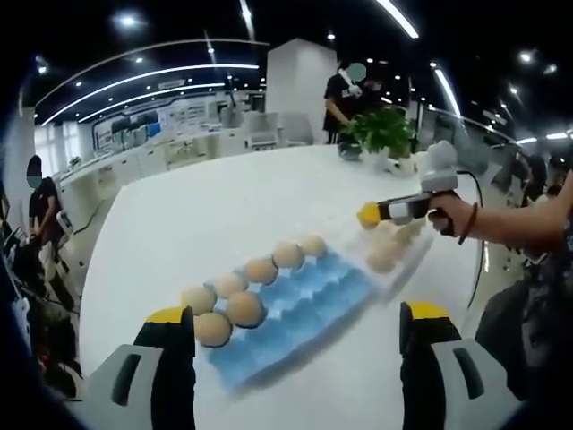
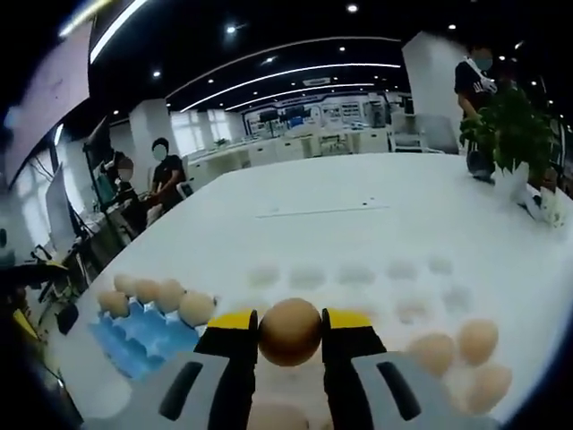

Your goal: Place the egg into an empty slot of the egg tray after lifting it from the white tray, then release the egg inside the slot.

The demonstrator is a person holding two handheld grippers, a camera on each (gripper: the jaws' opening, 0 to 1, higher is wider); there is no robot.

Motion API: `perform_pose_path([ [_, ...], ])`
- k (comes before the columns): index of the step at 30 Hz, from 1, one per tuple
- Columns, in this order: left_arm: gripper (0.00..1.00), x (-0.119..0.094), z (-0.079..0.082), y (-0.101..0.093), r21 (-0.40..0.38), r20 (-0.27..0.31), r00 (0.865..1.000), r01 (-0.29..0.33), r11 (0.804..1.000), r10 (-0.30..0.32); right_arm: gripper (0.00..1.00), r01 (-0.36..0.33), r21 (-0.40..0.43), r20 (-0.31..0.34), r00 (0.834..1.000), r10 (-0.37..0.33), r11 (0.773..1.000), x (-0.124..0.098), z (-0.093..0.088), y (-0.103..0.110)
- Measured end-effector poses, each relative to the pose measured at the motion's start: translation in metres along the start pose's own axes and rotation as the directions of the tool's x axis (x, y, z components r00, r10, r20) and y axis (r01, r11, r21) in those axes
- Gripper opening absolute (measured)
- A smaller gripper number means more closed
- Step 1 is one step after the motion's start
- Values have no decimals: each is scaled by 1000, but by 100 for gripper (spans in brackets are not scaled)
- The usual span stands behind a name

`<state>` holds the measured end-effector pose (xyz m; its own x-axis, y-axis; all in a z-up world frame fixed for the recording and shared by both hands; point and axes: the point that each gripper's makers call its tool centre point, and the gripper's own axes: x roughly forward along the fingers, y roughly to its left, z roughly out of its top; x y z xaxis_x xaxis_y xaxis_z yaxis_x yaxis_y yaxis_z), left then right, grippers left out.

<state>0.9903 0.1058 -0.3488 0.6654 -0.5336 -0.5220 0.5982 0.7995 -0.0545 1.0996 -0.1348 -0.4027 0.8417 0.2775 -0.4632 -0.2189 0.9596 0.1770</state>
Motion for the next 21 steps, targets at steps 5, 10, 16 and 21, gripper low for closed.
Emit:
perform_pose_path([
  [5,97,-2,-2,0,0,-2,1000,0,1000,0,28,-27,-4,-2,1000,27,1000,0,-1,13],
  [10,97,-3,-4,1,-5,-3,1000,-5,1000,5,28,-75,-3,-15,997,75,997,3,-3,31],
  [16,97,-4,-7,2,-2,-13,1000,-11,1000,11,28,-137,-12,-32,990,137,991,6,-7,55],
  [21,97,-5,-6,1,-3,-5,1000,0,1000,0,28,-189,-28,-41,981,188,981,8,-8,76],
])
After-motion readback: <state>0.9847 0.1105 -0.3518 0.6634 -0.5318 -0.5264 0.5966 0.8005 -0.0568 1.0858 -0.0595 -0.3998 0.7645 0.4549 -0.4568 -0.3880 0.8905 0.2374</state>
